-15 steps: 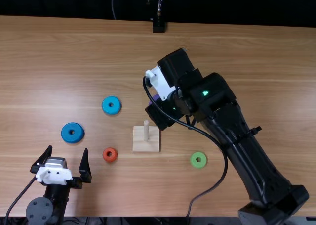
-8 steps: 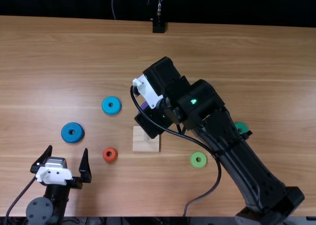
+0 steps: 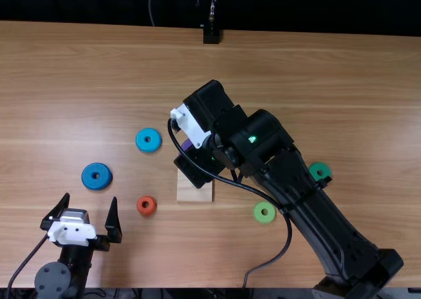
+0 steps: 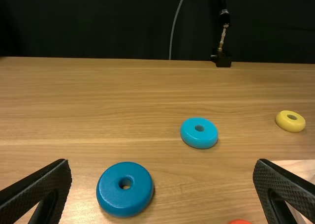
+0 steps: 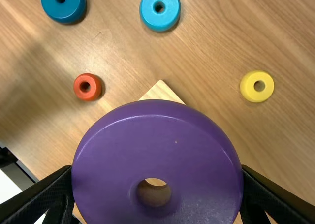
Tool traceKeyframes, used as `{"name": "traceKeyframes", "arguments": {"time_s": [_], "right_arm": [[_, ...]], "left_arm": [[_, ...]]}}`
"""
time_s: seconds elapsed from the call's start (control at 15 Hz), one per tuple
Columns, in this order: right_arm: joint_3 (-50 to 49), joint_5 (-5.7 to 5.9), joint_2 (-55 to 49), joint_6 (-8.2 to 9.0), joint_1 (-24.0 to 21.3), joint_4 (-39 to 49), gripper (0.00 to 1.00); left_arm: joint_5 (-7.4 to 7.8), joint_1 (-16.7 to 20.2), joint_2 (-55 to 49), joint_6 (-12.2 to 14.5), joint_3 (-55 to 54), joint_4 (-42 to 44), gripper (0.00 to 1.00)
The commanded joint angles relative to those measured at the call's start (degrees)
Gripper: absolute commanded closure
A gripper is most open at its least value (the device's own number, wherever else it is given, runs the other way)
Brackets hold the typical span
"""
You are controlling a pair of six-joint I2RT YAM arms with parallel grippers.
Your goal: Build the Hanoi tower: stack the rings onto the peg from bottom to top in this color order: purple, dark blue, light blue, dark green, light green, yellow, orange.
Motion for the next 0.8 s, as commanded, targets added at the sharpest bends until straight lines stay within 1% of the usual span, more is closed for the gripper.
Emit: {"name": "traceKeyframes", "arguments": {"time_s": [0.0, 0.07, 0.4, 0.47, 0.6, 0.67, 0.73], "right_arm": [[1.9, -0.65, -0.8, 0.37, 0.5, 0.4, 1.00], [1.9, -0.65, -0.7, 0.69, 0.5, 0.4, 1.00], [1.7, -0.65, -0.6, 0.69, 0.7, 0.4, 1.00], [1.7, -0.86, -0.5, 0.69, 0.7, 0.4, 1.00], [1.6, -2.23, 0.3, 0.69, 1.1, 0.4, 1.00], [1.4, -2.54, 0.3, 0.69, 1.1, 0.4, 1.00], [1.3, -2.54, 0.3, 0.69, 1.1, 0.4, 1.00]], "left_arm": [[0.51, 0.5, -0.7, 0.2, -2.5, -0.7, 0.00], [0.51, 0.5, -0.7, 0.2, -2.5, -0.7, 0.00], [0.51, 0.5, -0.7, 0.2, -2.5, -0.7, 0.00], [0.51, 0.5, -0.7, 0.2, -2.5, -0.7, 0.00], [0.51, 0.5, -0.7, 0.2, -2.5, -0.7, 0.00], [0.51, 0.5, -0.7, 0.2, -2.5, -0.7, 0.00], [0.51, 0.5, -0.7, 0.2, -2.5, -0.7, 0.00]]}}
